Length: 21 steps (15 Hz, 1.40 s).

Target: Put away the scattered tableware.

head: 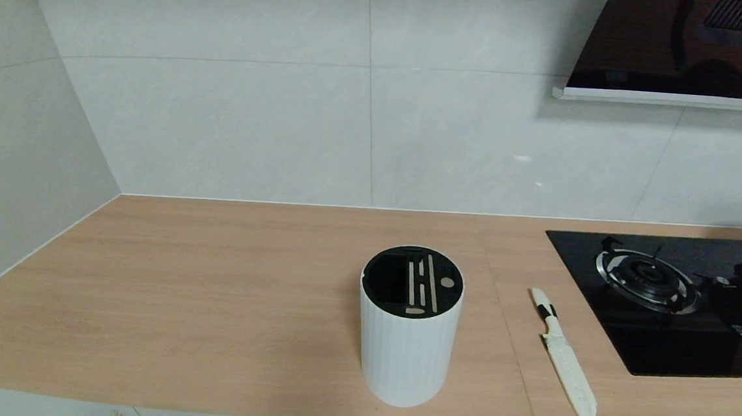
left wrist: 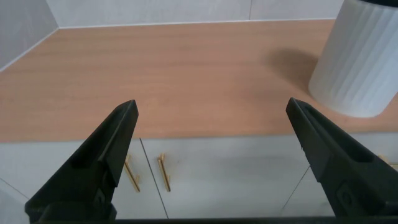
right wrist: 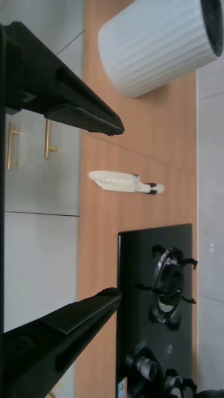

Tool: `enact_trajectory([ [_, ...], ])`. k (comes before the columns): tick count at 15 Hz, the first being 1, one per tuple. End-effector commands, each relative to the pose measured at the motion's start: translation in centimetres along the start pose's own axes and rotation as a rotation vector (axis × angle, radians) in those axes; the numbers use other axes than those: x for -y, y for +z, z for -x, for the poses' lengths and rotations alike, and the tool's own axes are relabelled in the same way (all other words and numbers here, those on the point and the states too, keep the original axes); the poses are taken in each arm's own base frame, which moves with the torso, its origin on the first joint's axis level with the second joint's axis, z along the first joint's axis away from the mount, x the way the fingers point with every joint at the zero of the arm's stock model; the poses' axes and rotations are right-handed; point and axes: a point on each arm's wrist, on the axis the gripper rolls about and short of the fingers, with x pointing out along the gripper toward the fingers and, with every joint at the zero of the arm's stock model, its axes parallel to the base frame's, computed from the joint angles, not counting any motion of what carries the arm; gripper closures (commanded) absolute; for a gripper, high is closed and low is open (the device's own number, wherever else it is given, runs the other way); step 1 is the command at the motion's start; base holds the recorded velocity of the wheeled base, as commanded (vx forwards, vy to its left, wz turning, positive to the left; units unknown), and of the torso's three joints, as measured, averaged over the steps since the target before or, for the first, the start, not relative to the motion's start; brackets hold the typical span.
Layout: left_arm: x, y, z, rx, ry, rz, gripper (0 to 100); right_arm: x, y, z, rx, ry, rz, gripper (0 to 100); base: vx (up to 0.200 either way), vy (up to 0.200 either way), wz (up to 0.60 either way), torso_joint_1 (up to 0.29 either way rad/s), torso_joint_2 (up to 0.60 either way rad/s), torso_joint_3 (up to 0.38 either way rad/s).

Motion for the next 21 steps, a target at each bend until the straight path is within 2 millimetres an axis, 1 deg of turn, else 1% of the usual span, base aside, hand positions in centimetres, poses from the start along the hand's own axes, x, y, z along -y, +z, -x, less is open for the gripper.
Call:
enact_trajectory([
  [1,0.0,0.0,0.0,-0.001,0.0,0.0,0,0.0,0.0,0.0,-0.001,0.001,0.0,0,0.0,0.0,0.0,0.076,-0.15,-0.066],
  [14,0.0,0.0,0.0,-0.001,0.0,0.0,0,0.0,0.0,0.0,-0.001,-0.007,0.021,0,0.0,0.0,0.0,0.002,0.0,-0.002],
  [15,0.0,0.0,0.0,0.0,0.0,0.0,0,0.0,1.4,0.4,0.058,-0.005,0.018,0,0.0,0.0,0.0,0.0,0.0,0.0],
  [16,0.0,0.0,0.0,-0.001,0.0,0.0,0,0.0,4.0,1.3,0.147,0.002,0.007,0,0.0,0.0,0.0,0.0,0.0,0.0],
  [17,0.0,0.0,0.0,-0.001,0.0,0.0,0,-0.1,5.4,1.5,0.123,0.041,0.002,0,0.0,0.0,0.0,0.0,0.0,0.0],
  [18,0.0,0.0,0.0,-0.001,0.0,0.0,0,-0.1,5.8,1.1,0.063,0.077,0.0,0,0.0,0.0,0.0,0.0,0.0,0.0],
  [19,0.0,0.0,0.0,-0.001,0.0,0.0,0,-0.2,6.3,0.5,-0.007,0.119,-0.003,0,0.0,0.0,0.0,0.0,0.0,0.0],
  [21,0.0,0.0,0.0,-0.001,0.0,0.0,0,-0.3,7.6,-3.1,-0.235,0.204,0.004,0,0.0,0.0,0.0,0.0,0.0,0.0],
])
